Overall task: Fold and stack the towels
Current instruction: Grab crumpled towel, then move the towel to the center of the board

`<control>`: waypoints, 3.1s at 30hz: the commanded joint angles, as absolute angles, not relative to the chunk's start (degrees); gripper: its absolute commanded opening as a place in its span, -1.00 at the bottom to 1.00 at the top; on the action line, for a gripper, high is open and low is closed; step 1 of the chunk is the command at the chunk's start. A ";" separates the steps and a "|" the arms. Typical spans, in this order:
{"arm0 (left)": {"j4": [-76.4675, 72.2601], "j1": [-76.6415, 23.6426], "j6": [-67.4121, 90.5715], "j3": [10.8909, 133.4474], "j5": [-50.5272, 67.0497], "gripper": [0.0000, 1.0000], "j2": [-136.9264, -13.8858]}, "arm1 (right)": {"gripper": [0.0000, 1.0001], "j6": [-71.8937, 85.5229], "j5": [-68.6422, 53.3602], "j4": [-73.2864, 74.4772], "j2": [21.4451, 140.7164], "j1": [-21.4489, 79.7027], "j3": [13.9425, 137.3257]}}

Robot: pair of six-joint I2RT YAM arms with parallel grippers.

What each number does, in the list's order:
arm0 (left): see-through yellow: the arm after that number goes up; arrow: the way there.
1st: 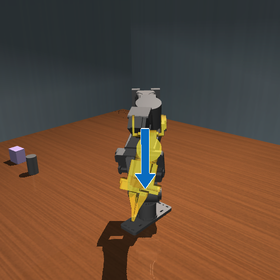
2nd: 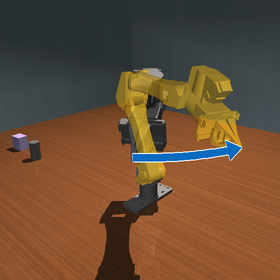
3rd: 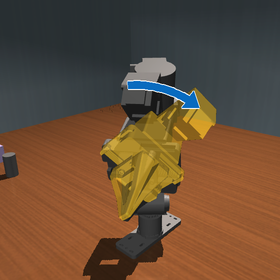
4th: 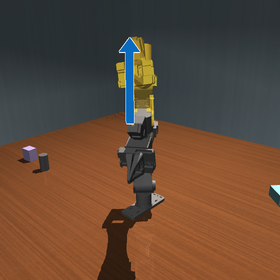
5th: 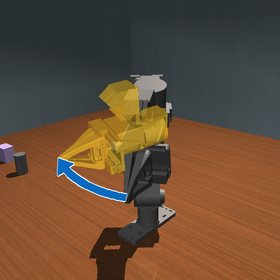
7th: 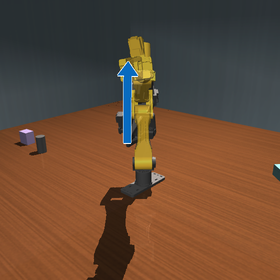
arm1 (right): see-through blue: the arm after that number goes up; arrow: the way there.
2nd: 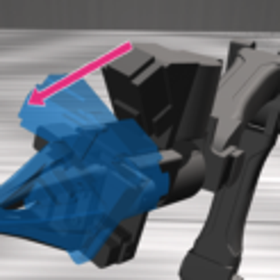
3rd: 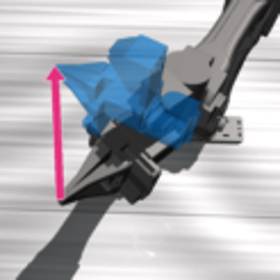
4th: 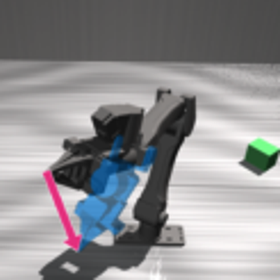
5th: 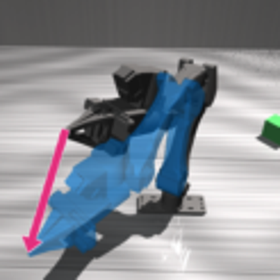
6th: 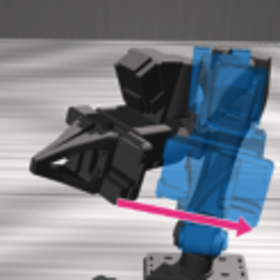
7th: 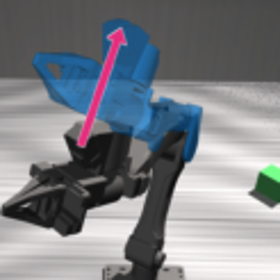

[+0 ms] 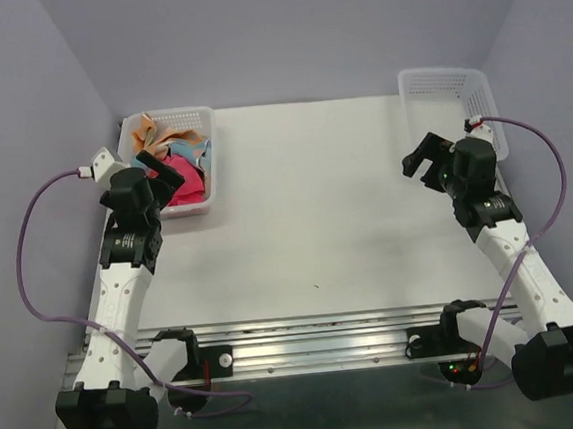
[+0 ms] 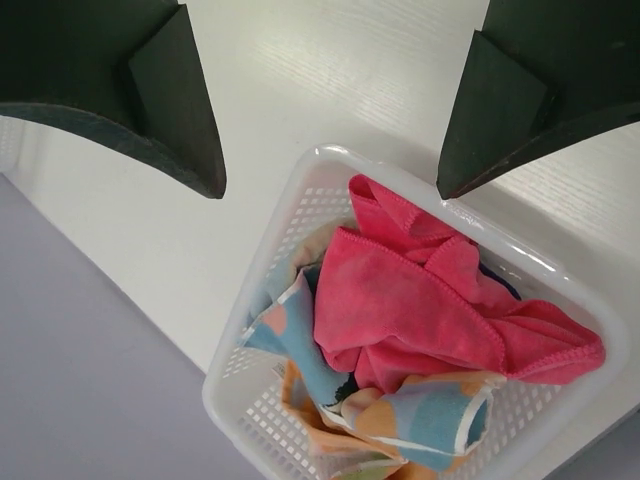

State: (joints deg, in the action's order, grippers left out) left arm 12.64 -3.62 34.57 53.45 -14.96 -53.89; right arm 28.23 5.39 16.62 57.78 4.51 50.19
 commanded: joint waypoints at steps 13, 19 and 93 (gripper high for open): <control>11.25 5.36 28.22 73.46 -14.34 0.97 -81.79 | 1.00 28.83 0.26 13.44 56.33 4.57 49.48; 13.27 8.26 27.51 81.90 -11.43 0.98 -95.00 | 1.00 29.01 -2.55 12.13 57.13 4.48 49.48; -6.50 -21.97 29.18 47.20 20.21 0.98 -71.37 | 1.00 23.55 -7.64 21.09 51.23 4.75 43.87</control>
State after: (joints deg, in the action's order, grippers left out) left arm -5.06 -21.61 29.87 48.88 21.78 -74.06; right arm 23.99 -2.33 22.31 49.28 4.51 46.81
